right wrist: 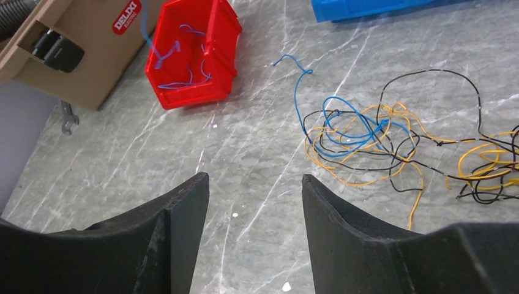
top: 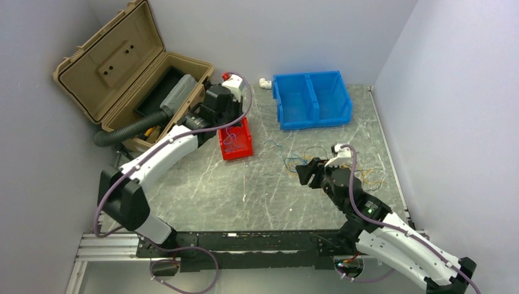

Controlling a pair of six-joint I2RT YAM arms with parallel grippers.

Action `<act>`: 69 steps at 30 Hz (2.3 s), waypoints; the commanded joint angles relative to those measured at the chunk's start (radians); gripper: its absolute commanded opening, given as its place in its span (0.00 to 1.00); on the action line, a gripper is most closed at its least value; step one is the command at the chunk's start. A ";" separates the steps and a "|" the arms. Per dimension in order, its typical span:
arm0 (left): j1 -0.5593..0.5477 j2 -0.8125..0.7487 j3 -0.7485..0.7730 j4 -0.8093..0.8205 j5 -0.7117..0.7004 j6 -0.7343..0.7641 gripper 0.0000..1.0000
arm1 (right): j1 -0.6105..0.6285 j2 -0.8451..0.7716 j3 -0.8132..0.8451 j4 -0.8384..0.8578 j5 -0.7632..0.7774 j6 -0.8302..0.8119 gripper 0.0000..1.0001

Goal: Untangle the cables
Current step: Pick up the cable at the center of the board, then place the cable in the bin.

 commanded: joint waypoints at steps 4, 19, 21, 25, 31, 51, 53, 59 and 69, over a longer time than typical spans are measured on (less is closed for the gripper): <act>0.030 0.131 0.031 0.048 0.019 -0.003 0.00 | 0.001 -0.039 0.049 -0.016 0.032 -0.015 0.59; 0.072 0.221 -0.022 -0.045 0.097 -0.112 0.00 | 0.001 -0.012 0.061 -0.026 0.038 -0.012 0.59; 0.075 0.232 -0.011 -0.076 0.115 -0.122 0.00 | 0.001 -0.006 0.056 -0.019 0.029 -0.010 0.59; 0.081 0.277 0.048 -0.161 0.129 -0.127 0.00 | 0.002 -0.004 0.041 -0.005 0.024 -0.010 0.59; 0.104 0.364 0.119 -0.219 0.172 -0.127 0.00 | 0.002 -0.010 0.032 0.001 0.037 -0.007 0.59; 0.129 0.078 0.153 -0.406 0.075 -0.028 0.82 | 0.001 0.044 0.008 0.040 0.067 -0.015 0.59; 0.144 0.087 0.155 -0.402 0.105 -0.028 0.79 | 0.001 0.065 0.012 0.049 0.060 -0.016 0.59; 0.155 0.066 0.101 -0.367 0.086 -0.034 0.79 | 0.001 0.137 0.038 0.036 0.062 -0.014 0.59; 0.156 -0.280 -0.406 0.129 0.146 -0.124 0.93 | -0.018 0.273 0.076 -0.017 0.102 0.031 0.66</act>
